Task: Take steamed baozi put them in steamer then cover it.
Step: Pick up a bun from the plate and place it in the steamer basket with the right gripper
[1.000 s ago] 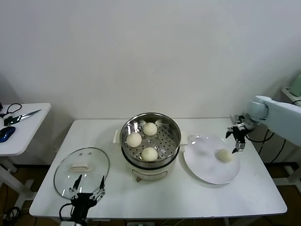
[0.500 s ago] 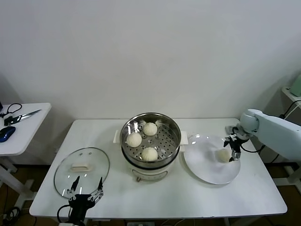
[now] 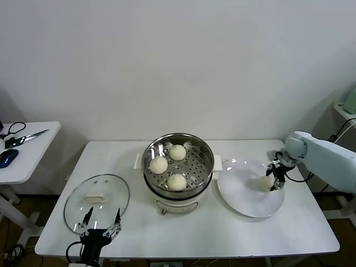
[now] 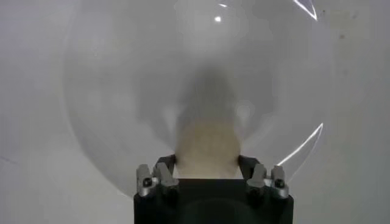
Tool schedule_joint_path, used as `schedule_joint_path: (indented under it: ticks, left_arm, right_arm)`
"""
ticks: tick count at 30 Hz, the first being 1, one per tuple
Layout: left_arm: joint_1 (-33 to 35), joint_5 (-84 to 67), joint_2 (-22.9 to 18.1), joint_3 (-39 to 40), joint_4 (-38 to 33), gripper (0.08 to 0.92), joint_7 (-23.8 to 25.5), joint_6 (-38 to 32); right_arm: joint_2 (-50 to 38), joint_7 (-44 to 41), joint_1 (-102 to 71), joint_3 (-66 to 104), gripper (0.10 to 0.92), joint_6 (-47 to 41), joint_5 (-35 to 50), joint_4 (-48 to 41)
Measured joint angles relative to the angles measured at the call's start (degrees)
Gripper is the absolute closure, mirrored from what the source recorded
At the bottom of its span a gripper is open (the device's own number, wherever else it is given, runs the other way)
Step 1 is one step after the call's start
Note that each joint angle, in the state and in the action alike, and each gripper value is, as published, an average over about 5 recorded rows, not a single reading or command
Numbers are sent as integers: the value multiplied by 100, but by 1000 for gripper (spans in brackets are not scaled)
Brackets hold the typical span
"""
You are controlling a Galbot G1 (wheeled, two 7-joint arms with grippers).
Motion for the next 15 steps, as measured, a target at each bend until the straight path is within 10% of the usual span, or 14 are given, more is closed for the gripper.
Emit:
schedule_joint_path:
  ticks: [15]
  left_arm:
    - [-73, 79, 35, 170, -78, 177, 0, 81]
  right_arm:
    - [272, -103, 3180, -1765, 338, -202, 2034, 1736]
